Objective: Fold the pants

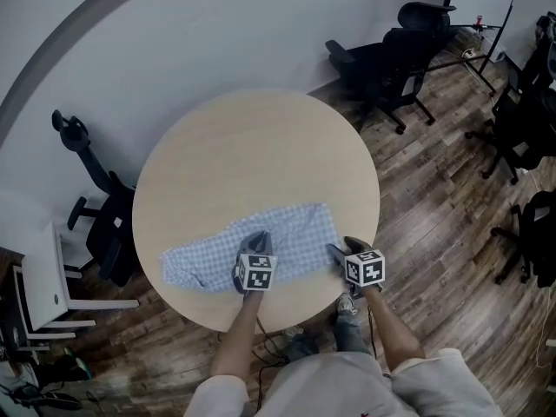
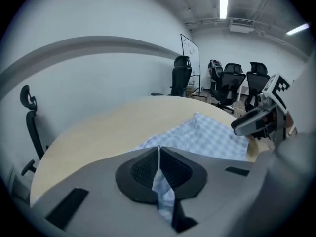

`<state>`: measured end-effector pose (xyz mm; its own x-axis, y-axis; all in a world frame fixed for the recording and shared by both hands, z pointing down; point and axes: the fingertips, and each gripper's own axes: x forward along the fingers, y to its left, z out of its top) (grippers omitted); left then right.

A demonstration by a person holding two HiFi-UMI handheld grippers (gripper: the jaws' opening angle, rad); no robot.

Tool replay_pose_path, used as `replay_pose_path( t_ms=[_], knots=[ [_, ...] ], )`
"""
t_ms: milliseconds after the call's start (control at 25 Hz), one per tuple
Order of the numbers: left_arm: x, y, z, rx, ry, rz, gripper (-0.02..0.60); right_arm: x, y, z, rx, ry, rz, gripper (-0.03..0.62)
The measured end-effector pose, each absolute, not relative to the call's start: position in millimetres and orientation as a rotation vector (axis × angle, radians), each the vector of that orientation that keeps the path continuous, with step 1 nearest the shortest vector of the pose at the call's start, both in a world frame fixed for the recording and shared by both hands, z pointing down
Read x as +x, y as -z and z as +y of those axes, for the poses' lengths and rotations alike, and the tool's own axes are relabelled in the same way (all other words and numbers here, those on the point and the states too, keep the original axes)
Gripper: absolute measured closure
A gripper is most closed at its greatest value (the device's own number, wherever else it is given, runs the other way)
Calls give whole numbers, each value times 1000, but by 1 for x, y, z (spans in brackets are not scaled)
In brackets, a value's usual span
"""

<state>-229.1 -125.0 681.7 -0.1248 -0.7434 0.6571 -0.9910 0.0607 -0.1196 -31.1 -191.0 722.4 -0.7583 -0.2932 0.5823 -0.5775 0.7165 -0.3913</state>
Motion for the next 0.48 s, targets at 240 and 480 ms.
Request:
replay_pose_path(
  t_ms=[240, 480],
  knots=[
    [-291, -705, -106, 1643, -779, -1903, 544, -38, -729, -187, 696, -790, -2390, 335],
    [-299, -718, -112, 1635, -830, -1871, 535, -42, -734, -182, 646, -842, -2342, 361]
  ],
)
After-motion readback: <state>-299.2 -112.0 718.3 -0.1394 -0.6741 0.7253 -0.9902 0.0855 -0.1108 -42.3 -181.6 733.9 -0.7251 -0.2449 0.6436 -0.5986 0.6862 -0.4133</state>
